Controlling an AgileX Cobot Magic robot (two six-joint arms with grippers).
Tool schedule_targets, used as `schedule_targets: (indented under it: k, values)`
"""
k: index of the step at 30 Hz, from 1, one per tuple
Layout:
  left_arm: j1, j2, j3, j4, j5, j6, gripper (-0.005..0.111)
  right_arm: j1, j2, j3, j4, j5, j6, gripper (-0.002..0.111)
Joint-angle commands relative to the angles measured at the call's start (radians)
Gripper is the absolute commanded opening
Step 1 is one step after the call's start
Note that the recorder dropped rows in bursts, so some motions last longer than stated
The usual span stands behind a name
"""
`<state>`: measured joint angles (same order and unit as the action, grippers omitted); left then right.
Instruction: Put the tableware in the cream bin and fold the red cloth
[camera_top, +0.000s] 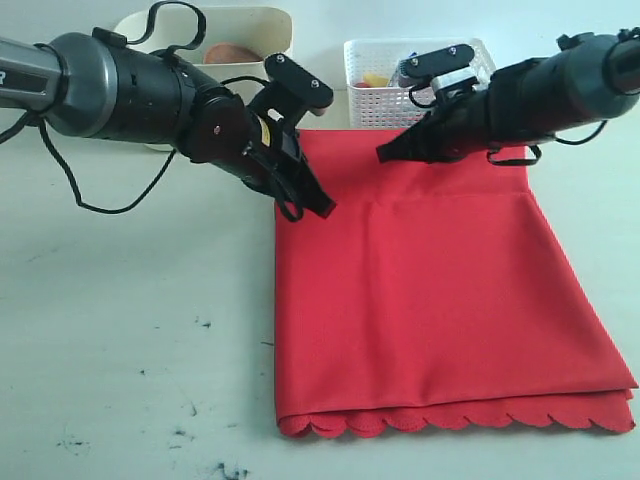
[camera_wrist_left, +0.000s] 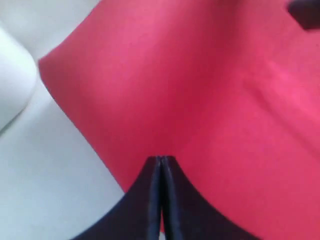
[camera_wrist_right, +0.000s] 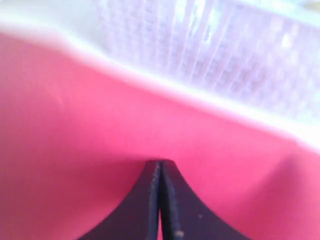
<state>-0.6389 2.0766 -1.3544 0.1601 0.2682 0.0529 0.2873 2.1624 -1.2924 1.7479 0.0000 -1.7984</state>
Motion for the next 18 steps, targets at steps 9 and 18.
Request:
schedule_targets:
  k: [9,18]
  values:
    - [0.034,-0.074,0.002,0.034,0.188,-0.016,0.001,-0.002,-0.207,0.044,-0.003,0.047,0.064,0.000]
    - [0.140,-0.610,0.432,0.034,-0.059,-0.118,0.001,0.144,-0.167,0.206,-0.623,0.223,0.527,0.000]
